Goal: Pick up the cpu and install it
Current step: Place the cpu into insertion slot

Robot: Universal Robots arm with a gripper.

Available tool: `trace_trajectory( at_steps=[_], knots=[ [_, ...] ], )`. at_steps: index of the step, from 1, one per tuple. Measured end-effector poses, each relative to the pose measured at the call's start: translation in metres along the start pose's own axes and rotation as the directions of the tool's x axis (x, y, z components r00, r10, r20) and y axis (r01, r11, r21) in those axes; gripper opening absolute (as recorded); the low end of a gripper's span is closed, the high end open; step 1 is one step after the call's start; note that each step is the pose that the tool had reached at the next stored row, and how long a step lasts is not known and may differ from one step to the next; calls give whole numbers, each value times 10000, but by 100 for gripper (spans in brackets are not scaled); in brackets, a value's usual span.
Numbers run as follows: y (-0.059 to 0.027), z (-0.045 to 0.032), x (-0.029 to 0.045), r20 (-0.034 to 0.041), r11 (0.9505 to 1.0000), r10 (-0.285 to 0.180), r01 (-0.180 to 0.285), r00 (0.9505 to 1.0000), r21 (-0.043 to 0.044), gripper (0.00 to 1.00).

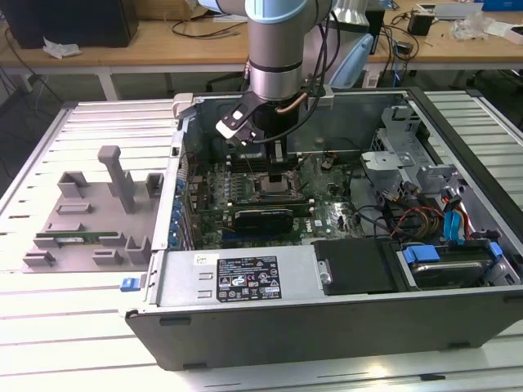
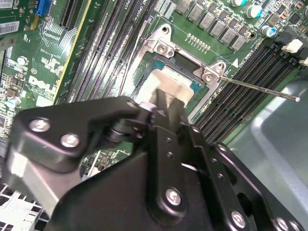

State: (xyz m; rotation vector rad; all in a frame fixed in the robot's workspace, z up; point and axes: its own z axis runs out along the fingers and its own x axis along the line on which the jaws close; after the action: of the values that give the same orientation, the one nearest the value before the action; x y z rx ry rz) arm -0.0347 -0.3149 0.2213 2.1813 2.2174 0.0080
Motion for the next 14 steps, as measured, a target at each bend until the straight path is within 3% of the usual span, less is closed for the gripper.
trace_trajectory(
  at_steps=[2, 4, 14],
  knots=[
    [0, 0, 0, 1, 10000, 0, 0, 10000, 1, 11],
    [0, 0, 0, 2, 10000, 0, 0, 10000, 1, 11],
    [-4, 161, 3, 53, 10000, -1, 1, 10000, -3, 11]
  ],
)
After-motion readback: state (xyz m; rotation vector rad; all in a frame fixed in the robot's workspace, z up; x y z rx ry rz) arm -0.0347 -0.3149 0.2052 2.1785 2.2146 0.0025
